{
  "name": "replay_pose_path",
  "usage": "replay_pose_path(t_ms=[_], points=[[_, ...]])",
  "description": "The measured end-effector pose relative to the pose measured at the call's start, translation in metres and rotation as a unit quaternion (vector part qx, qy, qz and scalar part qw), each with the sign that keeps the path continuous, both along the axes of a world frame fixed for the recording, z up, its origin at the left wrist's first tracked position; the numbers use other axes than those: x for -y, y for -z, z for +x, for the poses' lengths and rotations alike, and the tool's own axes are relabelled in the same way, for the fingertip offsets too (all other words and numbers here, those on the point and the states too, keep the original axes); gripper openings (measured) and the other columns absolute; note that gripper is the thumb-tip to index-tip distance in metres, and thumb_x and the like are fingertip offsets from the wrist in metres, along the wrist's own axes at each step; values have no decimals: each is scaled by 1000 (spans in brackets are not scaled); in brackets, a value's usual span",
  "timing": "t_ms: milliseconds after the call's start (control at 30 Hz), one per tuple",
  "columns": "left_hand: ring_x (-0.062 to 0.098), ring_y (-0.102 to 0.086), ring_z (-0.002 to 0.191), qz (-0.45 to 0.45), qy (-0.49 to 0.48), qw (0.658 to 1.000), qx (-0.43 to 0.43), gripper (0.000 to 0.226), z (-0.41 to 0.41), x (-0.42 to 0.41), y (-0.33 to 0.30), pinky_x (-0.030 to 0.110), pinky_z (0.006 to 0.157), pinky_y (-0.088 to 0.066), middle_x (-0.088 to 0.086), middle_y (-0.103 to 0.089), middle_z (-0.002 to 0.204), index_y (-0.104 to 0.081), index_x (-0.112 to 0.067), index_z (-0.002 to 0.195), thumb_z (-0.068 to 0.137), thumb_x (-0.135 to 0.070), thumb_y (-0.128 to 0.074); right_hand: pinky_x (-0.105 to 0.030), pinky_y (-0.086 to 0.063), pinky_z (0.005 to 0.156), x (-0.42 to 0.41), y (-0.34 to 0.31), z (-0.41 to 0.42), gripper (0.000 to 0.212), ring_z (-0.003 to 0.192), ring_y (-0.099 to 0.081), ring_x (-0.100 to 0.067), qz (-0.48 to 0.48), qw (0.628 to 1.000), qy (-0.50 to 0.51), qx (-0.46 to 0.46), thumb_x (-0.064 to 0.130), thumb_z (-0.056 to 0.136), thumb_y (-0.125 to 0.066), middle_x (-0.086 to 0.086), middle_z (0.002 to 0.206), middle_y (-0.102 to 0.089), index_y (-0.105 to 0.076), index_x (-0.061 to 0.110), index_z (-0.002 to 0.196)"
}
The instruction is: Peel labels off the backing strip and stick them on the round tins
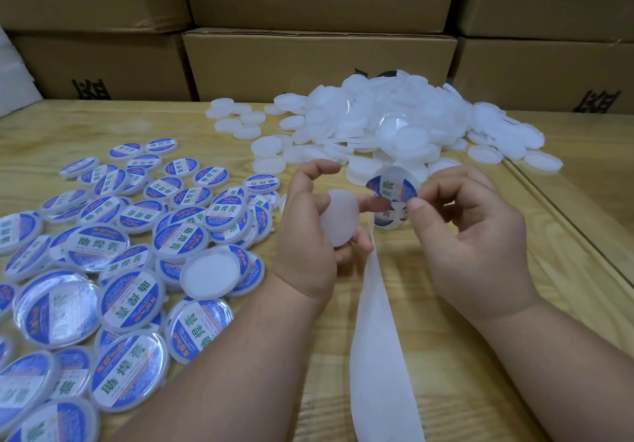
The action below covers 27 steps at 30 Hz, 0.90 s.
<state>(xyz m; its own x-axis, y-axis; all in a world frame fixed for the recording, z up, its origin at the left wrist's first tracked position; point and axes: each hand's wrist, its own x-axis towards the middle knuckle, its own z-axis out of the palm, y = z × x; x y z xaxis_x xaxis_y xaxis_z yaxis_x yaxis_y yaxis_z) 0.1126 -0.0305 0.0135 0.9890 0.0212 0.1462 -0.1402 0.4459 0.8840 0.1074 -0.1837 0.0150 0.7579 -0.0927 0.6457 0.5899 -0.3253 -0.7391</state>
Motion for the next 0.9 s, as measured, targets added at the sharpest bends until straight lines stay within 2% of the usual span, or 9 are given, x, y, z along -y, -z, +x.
replay_pose_path(t_ms=[67,133,233,333,400,533,667,800,900], points=[[25,-55,45,-21,-16,1000,-15,31,2,0,0,21,40,-20,13,-76,86,-49,-19,105,78,-27,-35,-21,-46,78,2,-3,-1,12,88,-57,-6,42,998,-35,-40,10,83,-61,-5,97,-57,-61,20,76],[26,-63,56,-11,-18,1000,-11,27,3,2,0,23,40,-27,7,-78,102,-55,-18,102,85,-32,-40,-18,-45,83,2,-6,-2,11,98,-57,-1,58,992,-71,-86,12,82,-59,-6,108,-58,-62,16,72],[22,-63,63,23,-11,1000,1,36,1,2,0,23,42,-29,5,-76,113,-66,-22,102,96,-45,-40,-10,-45,87,0,-7,-2,11,111,-57,5,66,980,-117,-148,13,78,-59,-5,125,-59,-64,7,70],[18,-62,54,44,22,999,11,44,-1,3,0,19,41,-34,8,-77,108,-73,-28,95,102,-51,-36,-14,-41,99,-1,-5,-2,13,129,-49,6,45,973,-131,-185,12,83,-67,15,125,-65,-69,6,71],[17,-61,51,30,50,998,21,47,-1,3,1,17,40,-37,12,-77,104,-75,-26,91,102,-49,-35,-23,-35,108,0,-3,-2,25,136,-43,3,14,976,-112,-187,6,89,-71,26,122,-65,-72,19,69],[20,-55,46,47,79,995,35,41,1,3,3,18,40,-27,8,-77,97,-75,-26,91,90,-41,-38,-23,-29,112,-3,-5,-3,30,138,-42,2,-10,983,-45,-175,13,86,-73,20,136,-56,-74,35,65],[22,-54,46,49,93,993,52,37,2,3,5,21,39,-21,5,-75,92,-75,-28,91,75,-40,-44,-21,-30,110,-3,-6,-4,26,137,-44,-1,-8,985,-33,-170,15,85,-73,19,134,-58,-72,32,65],[23,-54,45,62,92,993,47,35,4,3,6,19,40,-24,4,-74,91,-75,-28,91,74,-31,-44,-23,-32,111,-3,-6,-4,24,135,-47,-3,-11,985,-34,-171,13,86,-74,19,132,-58,-73,29,68],[23,-53,44,45,97,994,36,37,4,3,7,16,40,-33,10,-73,92,-73,-19,94,77,-22,-40,-20,-32,109,-3,-6,-4,24,133,-48,-2,-15,984,-35,-173,12,86,-74,21,130,-59,-73,28,68]])
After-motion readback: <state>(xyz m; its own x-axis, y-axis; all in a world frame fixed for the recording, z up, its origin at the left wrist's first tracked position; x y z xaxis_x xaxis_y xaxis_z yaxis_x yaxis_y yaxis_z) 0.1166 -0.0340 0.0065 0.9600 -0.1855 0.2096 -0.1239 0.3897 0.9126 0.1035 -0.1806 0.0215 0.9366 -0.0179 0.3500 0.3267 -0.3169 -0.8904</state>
